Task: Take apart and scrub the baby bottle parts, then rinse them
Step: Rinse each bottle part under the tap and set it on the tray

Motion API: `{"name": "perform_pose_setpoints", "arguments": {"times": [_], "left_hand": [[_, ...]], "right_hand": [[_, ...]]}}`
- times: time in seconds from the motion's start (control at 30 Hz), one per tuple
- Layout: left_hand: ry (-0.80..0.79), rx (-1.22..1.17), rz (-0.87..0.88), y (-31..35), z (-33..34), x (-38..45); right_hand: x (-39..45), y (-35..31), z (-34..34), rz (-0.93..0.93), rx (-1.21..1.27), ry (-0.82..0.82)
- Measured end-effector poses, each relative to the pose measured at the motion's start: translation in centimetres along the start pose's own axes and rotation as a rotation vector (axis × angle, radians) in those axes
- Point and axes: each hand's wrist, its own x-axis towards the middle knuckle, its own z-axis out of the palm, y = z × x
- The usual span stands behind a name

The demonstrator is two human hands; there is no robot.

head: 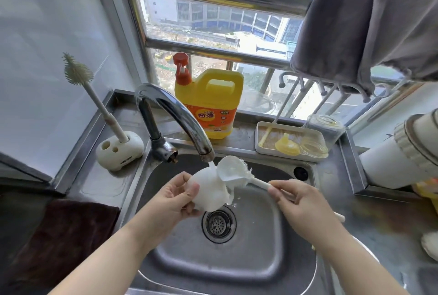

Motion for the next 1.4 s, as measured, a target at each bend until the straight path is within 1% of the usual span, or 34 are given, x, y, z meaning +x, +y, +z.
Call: {"name": "perform_pose_setpoints", "arguments": {"times": [0.07, 0.1, 0.17, 0.23, 0.3, 0.37, 0.43, 0.53, 0.6, 0.7, 0.77, 0.83, 0.9, 0.97, 1.03, 1.17, 1.3, 1.4], "left_hand": [[-0.018, 0.008, -0.028, 0.1, 0.1, -0.1], [-0.023, 0.051, -0.034, 0.2, 0.0, -0.1], [-0.032, 0.109, -0.047, 0.4, -0.1, -0.2], [-0.023, 0.07, -0.048, 0.5, -0.1, -0.2], [-0.014, -0.027, -0.044, 0.7, 0.3, -0.2], [-0.031, -0.088, -0.041, 0.9, 0.5, -0.2], [-0.026, -0.084, -0.054, 0.9, 0.4, -0.2], [0.019, 0.011, -0.053, 0.7, 0.6, -0.2], [-0.008, 0.007, -0.044, 0.6, 0.6, -0.4], [-0.091, 0.046, -0.07, 0.7, 0.0, -0.9], [-0.106, 0.057, -0.089, 0.7, -0.4, -0.9], [-0.115, -0.007, -0.103, 0.6, -0.3, -0.7], [-0.111, -0.123, -0.107, 0.7, 0.1, -0.6], [-0.106, -0.164, -0.091, 0.7, 0.1, -0.5], [-0.11, -0.124, -0.085, 0.8, 0.3, -0.5], [-0.04, -0.1, -0.084, 0.9, 0.5, -0.8], [0.001, 0.093, -0.033, 1.0, 0.2, -0.7], [-0.016, 0.144, 0.011, 1.1, 0.3, -0.8]], "right_hand": [[0.0, -0.1, 0.1, -0.015, 0.005, -0.024], [0.0, -0.1, 0.2, -0.021, -0.002, -0.028], [0.0, 0.1, 0.0, 0.006, -0.021, -0.005], [0.0, 0.1, 0.0, 0.024, -0.01, -0.007], [-0.2, -0.1, 0.4, -0.017, 0.013, -0.041], [-0.3, -0.2, 0.5, -0.021, 0.019, -0.03], [-0.1, -0.1, 0.2, 0.021, 0.035, 0.005], [-0.2, -0.5, 0.3, -0.003, 0.049, -0.034], [-0.3, -0.6, 0.5, -0.004, 0.044, -0.039], [-0.5, -0.5, 0.1, 0.037, 0.047, -0.017], [-0.8, -0.8, 0.1, -0.004, 0.061, -0.042], [-0.9, -0.9, 0.1, -0.016, 0.064, -0.035], [-0.7, -0.7, 0.0, 0.012, 0.066, -0.005], [-0.8, -0.7, 0.0, -0.011, 0.067, -0.019], [-1.2, -0.9, 0.1, -0.056, 0.054, -0.052], [-1.2, -0.3, -0.3, -0.046, 0.034, -0.042], [-1.6, -0.1, -0.1, -0.074, -0.049, -0.086], [-1.4, 0.1, -0.5, -0.038, -0.047, -0.044]]}}
